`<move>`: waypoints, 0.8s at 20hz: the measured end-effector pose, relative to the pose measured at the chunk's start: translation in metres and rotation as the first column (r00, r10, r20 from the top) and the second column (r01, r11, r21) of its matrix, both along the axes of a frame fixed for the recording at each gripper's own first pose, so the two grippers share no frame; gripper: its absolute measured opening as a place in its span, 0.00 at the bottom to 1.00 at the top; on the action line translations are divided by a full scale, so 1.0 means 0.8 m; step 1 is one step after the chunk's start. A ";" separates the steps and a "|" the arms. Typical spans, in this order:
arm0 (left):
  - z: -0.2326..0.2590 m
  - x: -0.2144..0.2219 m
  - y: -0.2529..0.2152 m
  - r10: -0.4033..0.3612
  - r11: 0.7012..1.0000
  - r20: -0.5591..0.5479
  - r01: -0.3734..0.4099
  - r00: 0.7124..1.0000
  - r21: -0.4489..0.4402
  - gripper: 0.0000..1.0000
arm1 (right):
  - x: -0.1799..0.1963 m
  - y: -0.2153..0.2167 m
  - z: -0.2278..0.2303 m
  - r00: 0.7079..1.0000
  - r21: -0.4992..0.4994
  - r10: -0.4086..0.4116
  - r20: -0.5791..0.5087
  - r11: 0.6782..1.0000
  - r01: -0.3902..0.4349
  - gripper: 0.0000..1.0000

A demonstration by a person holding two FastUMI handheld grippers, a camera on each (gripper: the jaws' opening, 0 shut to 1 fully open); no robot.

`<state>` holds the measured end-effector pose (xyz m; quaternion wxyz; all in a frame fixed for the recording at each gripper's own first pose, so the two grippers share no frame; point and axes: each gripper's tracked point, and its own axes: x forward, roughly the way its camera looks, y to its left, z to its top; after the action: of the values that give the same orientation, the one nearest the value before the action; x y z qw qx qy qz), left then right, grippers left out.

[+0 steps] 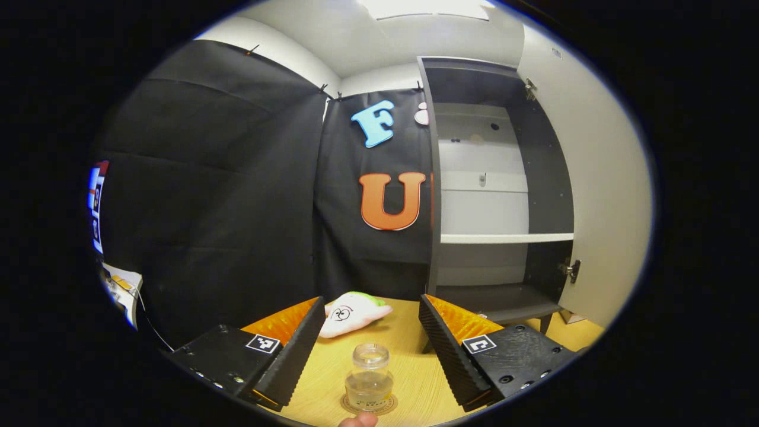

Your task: Open the cabinet door with the right hand, grasp the bottle in the cabinet with the left hand and place it on the coaster, then close the cabinet door with the right hand.

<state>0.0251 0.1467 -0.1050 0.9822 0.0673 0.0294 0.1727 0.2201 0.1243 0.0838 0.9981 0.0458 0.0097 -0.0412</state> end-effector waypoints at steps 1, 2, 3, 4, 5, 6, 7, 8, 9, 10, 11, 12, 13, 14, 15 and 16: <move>0.016 0.001 -0.007 -0.016 1.000 0.008 0.016 1.000 0.005 0.96 | 0.001 -0.003 -0.003 1.000 -0.009 -0.004 0.000 1.000 0.004 0.97; 0.030 0.003 -0.015 -0.035 0.999 0.016 0.035 0.999 0.003 0.96 | 0.001 -0.001 -0.006 1.000 -0.010 0.003 0.006 1.000 -0.003 0.97; 0.042 0.006 -0.024 -0.056 0.998 0.019 0.056 0.998 -0.005 0.96 | 0.001 0.005 -0.003 0.999 -0.003 0.023 0.023 1.000 -0.023 0.98; 0.054 0.009 -0.034 -0.073 0.997 0.020 0.073 0.997 -0.008 0.95 | 0.003 0.008 -0.004 0.999 0.008 0.039 0.033 0.999 -0.039 0.98; 0.067 0.010 -0.040 -0.081 0.997 0.021 0.081 0.996 -0.002 0.95 | 0.002 0.008 -0.007 0.998 0.014 0.048 0.030 0.999 -0.048 0.93; 0.081 0.010 -0.045 -0.085 0.996 0.025 0.084 0.996 0.009 0.95 | 0.001 0.003 -0.013 0.998 0.014 0.049 0.025 0.999 -0.049 0.93; 0.093 0.011 -0.051 -0.090 0.996 0.029 0.089 0.996 0.020 0.95 | 0.001 -0.001 -0.014 0.998 0.008 0.049 0.027 0.999 -0.049 0.97; 0.103 0.009 -0.061 -0.101 0.995 0.031 0.100 0.994 0.022 0.95 | 0.004 -0.002 -0.015 0.998 0.003 0.050 0.030 0.999 -0.050 0.98; 0.108 0.008 -0.071 -0.117 0.993 0.033 0.117 0.993 0.020 0.95 | 0.007 -0.004 -0.017 0.998 0.000 0.052 0.030 0.999 -0.052 0.98; 0.112 0.006 -0.082 -0.132 0.991 0.029 0.131 0.991 0.018 0.95 | 0.011 -0.005 -0.021 0.998 0.000 0.053 0.026 0.999 -0.053 0.98; 0.116 0.006 -0.089 -0.141 0.990 0.022 0.141 0.990 0.018 0.95 | 0.014 -0.005 -0.024 0.998 0.002 0.058 0.023 0.998 -0.058 0.98; 0.121 0.002 -0.095 -0.147 0.989 0.016 0.147 0.989 0.020 0.95 | 0.017 -0.004 -0.026 0.998 0.006 0.064 0.022 0.998 -0.064 0.98; 0.125 0.001 -0.102 -0.156 0.988 0.016 0.155 0.988 0.023 0.95 | 0.020 -0.003 -0.030 0.997 0.012 0.068 0.021 0.998 -0.068 0.98; 0.129 -0.001 -0.110 -0.163 0.986 0.016 0.163 0.986 0.026 0.96 | 0.022 -0.003 -0.035 0.998 0.017 0.068 0.013 0.998 -0.069 0.98; 0.131 -0.002 -0.117 -0.172 0.985 0.012 0.172 0.985 0.027 0.95 | 0.024 -0.004 -0.041 0.998 0.018 0.066 0.005 0.998 -0.066 0.99; 0.133 -0.003 -0.124 -0.183 0.983 0.003 0.182 0.983 0.024 0.95 | 0.027 -0.006 -0.042 0.998 0.017 0.062 0.005 0.998 -0.062 0.99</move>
<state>0.0224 0.0477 0.0014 0.9931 0.0811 0.0184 0.0825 0.2414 0.1199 0.0500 0.9985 0.0539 0.0092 -0.0100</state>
